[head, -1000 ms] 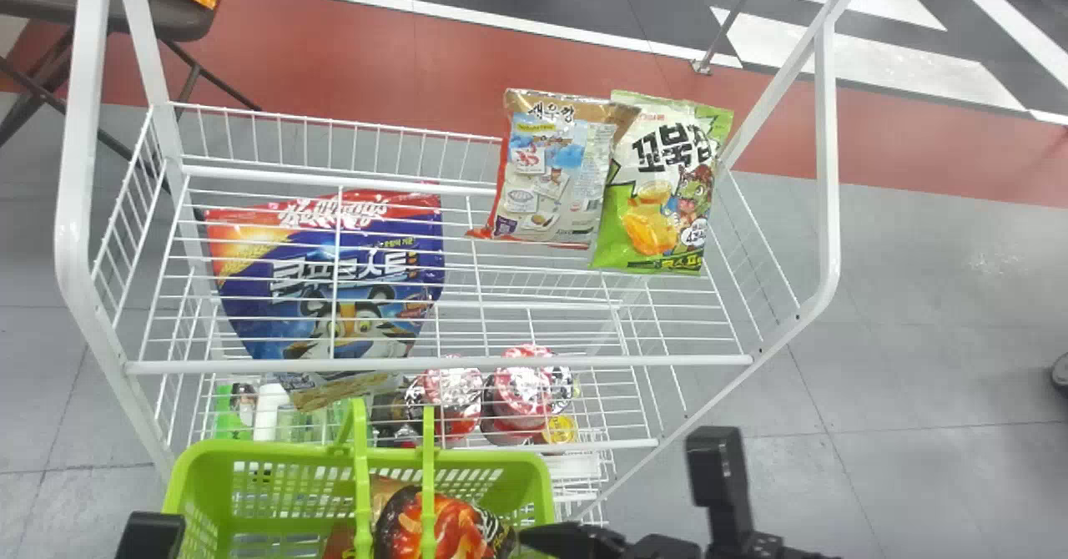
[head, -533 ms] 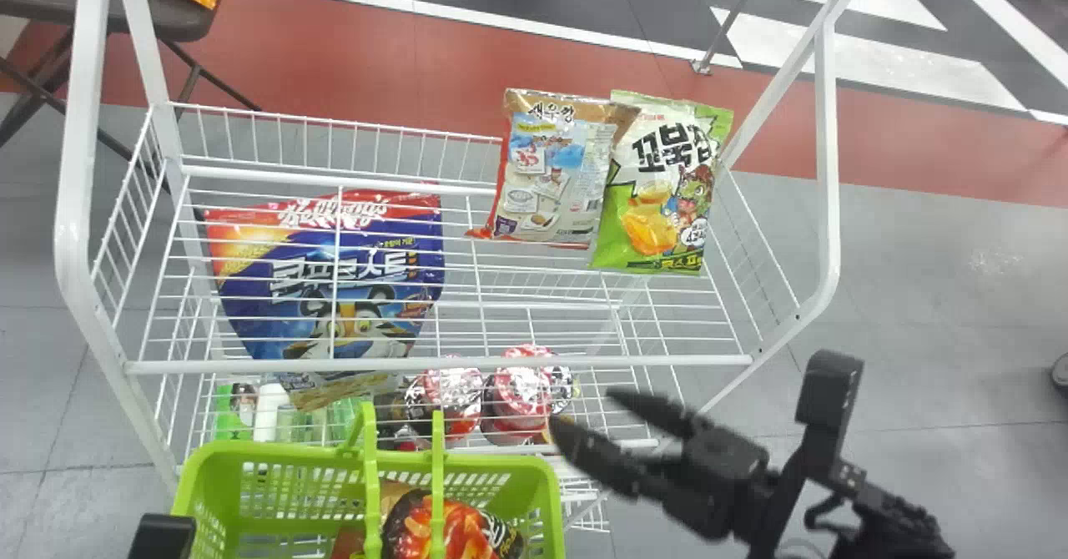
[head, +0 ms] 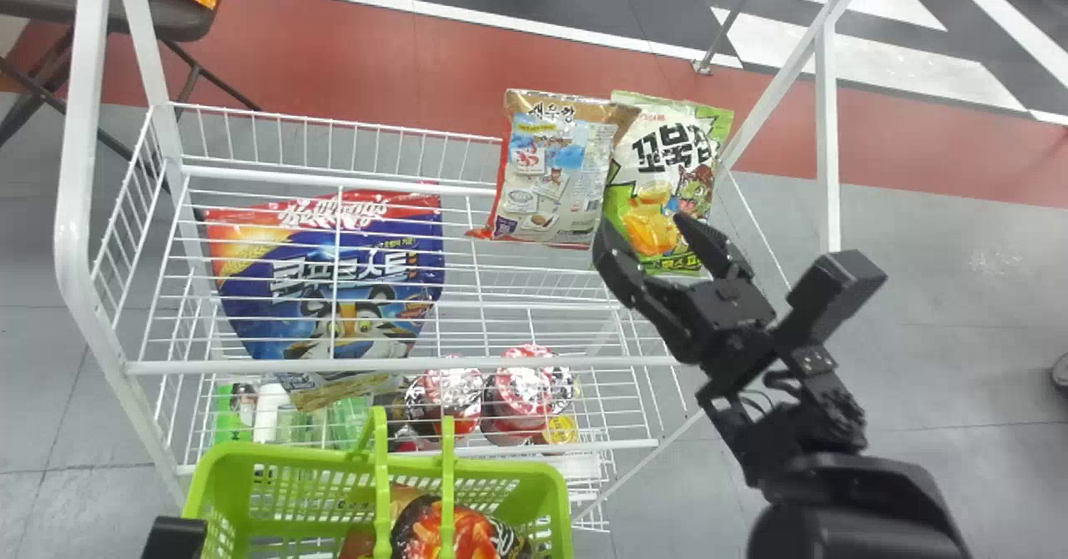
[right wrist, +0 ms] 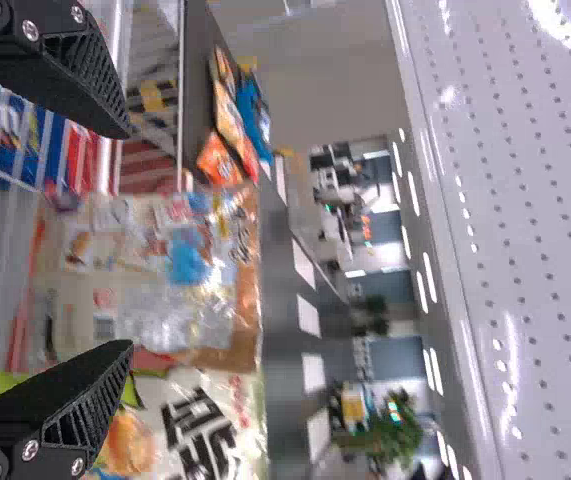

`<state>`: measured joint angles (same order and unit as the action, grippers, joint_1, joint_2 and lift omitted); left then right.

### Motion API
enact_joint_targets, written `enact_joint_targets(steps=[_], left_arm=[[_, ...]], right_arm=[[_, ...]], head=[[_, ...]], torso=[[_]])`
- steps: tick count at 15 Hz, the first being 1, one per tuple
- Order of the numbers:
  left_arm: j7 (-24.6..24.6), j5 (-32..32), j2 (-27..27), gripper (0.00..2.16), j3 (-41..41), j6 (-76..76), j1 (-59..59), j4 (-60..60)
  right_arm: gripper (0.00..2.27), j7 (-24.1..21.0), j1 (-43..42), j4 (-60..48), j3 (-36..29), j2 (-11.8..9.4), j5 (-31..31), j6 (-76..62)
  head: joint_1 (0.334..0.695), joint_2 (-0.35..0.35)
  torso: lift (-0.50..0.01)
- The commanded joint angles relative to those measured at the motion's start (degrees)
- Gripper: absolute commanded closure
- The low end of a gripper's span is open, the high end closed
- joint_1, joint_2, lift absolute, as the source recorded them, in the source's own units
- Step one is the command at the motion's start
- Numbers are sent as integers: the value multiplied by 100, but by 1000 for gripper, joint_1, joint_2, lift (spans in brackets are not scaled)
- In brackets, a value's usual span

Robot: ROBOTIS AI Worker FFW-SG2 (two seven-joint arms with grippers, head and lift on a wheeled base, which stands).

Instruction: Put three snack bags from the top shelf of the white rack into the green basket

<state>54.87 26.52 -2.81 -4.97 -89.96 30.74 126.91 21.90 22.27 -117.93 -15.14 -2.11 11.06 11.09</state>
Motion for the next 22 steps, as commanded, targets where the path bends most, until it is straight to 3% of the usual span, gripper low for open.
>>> enact_joint_targets(steps=[1, 4, 10, 11, 12, 13, 14, 22], left_arm=[[6, -7, -18, 2145, -13, -7, 2, -8], [15, 2, -36, 2145, 5, -7, -7, 1], [6, 2, -36, 2145, 5, -7, -51, -43], [6, 2, -36, 2145, 14, -7, -59, -43], [6, -7, -44, 2145, 23, -7, -86, -52], [6, -7, -44, 2145, 40, -7, -130, -61], [-3, -7, -44, 2145, 49, -7, -130, -61], [6, -7, -44, 2145, 23, -7, -121, -52]], right_arm=[[80, -590, -548, 736, 257, 0, -675, -533], [80, -1038, -1444, 1773, 275, 0, -1238, -463], [80, -1161, -2692, 3100, -6, -70, -1765, 117], [282, -1170, -2772, 3250, -50, -87, -1827, 258], [863, -1170, -2754, 3250, -50, -131, -1818, 399], [1663, -1170, -2701, 3241, -120, -131, -1783, 557], [2047, -1152, -2657, 3188, -156, -123, -1712, 733], [2111, -1249, -2271, 2450, -446, -61, -1212, 645]], head=[[695, -350], [695, -350], [695, -350], [695, -350], [695, -350], [695, -350], [695, -350], [695, -350]], torso=[[0], [0], [0], [0], [0], [0], [0], [0]])
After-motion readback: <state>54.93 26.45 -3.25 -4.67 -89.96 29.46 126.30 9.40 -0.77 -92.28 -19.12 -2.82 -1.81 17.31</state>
